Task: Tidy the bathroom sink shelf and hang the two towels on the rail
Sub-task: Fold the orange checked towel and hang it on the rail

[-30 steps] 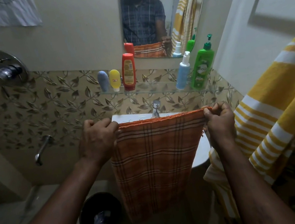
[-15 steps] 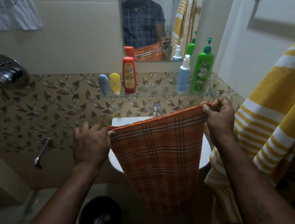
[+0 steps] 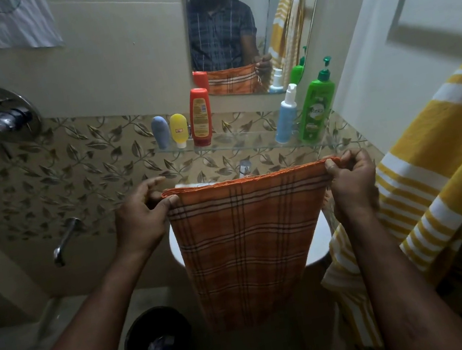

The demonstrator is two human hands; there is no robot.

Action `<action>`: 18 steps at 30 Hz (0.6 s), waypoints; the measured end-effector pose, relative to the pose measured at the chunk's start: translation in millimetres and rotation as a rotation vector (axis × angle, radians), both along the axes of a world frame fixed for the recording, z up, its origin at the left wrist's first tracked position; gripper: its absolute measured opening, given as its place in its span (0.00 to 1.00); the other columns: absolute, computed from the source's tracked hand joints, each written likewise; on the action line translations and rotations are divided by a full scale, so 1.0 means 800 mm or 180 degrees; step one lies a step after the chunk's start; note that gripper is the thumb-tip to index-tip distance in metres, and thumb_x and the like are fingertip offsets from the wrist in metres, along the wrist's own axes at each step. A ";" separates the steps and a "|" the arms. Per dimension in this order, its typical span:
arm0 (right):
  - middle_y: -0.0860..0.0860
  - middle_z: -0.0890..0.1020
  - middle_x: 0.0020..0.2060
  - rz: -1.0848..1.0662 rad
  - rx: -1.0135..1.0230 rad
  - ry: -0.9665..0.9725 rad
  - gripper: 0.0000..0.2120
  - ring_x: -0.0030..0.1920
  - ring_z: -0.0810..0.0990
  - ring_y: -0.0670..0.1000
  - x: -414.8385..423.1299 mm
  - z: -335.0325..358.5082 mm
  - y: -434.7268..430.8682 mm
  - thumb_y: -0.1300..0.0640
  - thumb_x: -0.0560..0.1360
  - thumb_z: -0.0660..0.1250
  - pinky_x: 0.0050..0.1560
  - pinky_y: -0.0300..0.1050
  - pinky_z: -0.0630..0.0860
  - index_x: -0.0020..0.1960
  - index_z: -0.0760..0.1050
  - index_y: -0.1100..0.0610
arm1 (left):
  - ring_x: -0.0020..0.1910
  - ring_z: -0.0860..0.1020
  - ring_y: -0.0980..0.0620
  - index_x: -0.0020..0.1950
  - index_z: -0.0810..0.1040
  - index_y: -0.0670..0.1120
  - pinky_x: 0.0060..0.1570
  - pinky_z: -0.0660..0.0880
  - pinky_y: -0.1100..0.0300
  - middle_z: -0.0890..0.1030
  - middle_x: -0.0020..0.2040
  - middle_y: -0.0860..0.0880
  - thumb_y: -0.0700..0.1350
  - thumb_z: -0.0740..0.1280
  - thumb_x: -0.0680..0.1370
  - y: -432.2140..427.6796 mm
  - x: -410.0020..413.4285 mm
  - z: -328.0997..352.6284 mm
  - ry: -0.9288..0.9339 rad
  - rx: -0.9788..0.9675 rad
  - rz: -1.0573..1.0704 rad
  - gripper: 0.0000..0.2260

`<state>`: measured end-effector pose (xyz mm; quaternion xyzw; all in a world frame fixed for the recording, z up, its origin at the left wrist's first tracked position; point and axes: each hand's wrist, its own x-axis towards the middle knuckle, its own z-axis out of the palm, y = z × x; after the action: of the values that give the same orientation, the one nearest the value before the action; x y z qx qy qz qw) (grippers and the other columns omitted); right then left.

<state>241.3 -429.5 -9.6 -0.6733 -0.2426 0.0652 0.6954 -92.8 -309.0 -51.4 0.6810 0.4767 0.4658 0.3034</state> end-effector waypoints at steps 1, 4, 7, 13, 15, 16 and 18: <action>0.49 0.78 0.40 0.0108 0.0070 0.0036 0.19 0.38 0.78 0.46 -0.002 0.000 0.001 0.70 0.77 0.71 0.41 0.38 0.78 0.42 0.67 0.50 | 0.46 0.85 0.55 0.58 0.85 0.52 0.47 0.81 0.59 0.85 0.45 0.54 0.43 0.76 0.78 0.000 0.002 0.000 0.0101 -0.0074 0.0086 0.10; 0.50 0.77 0.39 0.0263 0.0181 0.0039 0.19 0.41 0.78 0.47 -0.007 -0.001 0.005 0.73 0.77 0.68 0.45 0.44 0.80 0.42 0.67 0.51 | 0.48 0.85 0.49 0.50 0.84 0.51 0.55 0.83 0.46 0.86 0.46 0.52 0.46 0.72 0.80 -0.003 0.015 0.000 -0.0143 -0.0386 0.0262 0.01; 0.50 0.78 0.40 0.0166 0.0115 0.0029 0.17 0.39 0.77 0.47 -0.005 -0.002 0.006 0.70 0.79 0.68 0.43 0.42 0.79 0.42 0.69 0.51 | 0.52 0.84 0.47 0.54 0.81 0.53 0.56 0.82 0.40 0.86 0.50 0.50 0.52 0.66 0.83 -0.011 0.033 0.001 -0.0515 -0.0647 0.0149 0.06; 0.48 0.79 0.40 -0.0187 0.0149 -0.0222 0.16 0.42 0.80 0.49 0.010 0.007 -0.002 0.65 0.78 0.70 0.47 0.48 0.81 0.42 0.70 0.46 | 0.46 0.85 0.54 0.54 0.82 0.49 0.49 0.83 0.51 0.86 0.48 0.49 0.46 0.68 0.84 -0.021 0.045 0.014 -0.1396 -0.0536 0.0096 0.04; 0.50 0.79 0.41 -0.0180 0.0169 -0.0434 0.16 0.44 0.80 0.51 0.009 0.009 -0.003 0.64 0.79 0.70 0.47 0.43 0.80 0.43 0.71 0.45 | 0.46 0.84 0.53 0.49 0.81 0.53 0.49 0.82 0.51 0.86 0.47 0.50 0.47 0.69 0.84 -0.017 0.042 0.017 -0.1396 -0.0389 0.0161 0.04; 0.50 0.79 0.41 -0.0146 -0.0014 -0.0562 0.14 0.44 0.80 0.51 0.004 0.008 -0.004 0.63 0.79 0.69 0.46 0.41 0.79 0.44 0.71 0.47 | 0.47 0.85 0.50 0.48 0.80 0.53 0.50 0.83 0.48 0.86 0.47 0.49 0.47 0.70 0.83 -0.013 0.040 0.018 -0.1266 -0.0363 0.0225 0.05; 0.50 0.80 0.41 -0.0154 -0.0308 -0.0657 0.09 0.41 0.79 0.49 0.001 -0.006 -0.007 0.62 0.79 0.70 0.45 0.40 0.78 0.47 0.71 0.52 | 0.47 0.85 0.46 0.47 0.80 0.53 0.51 0.84 0.41 0.85 0.45 0.49 0.48 0.70 0.83 -0.008 0.035 0.015 -0.1006 -0.0354 0.0350 0.05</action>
<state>242.3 -435.1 -14.5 -0.7149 -0.2931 -0.0096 0.6348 -64.9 -315.5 -39.7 0.5543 0.4847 0.5559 0.3858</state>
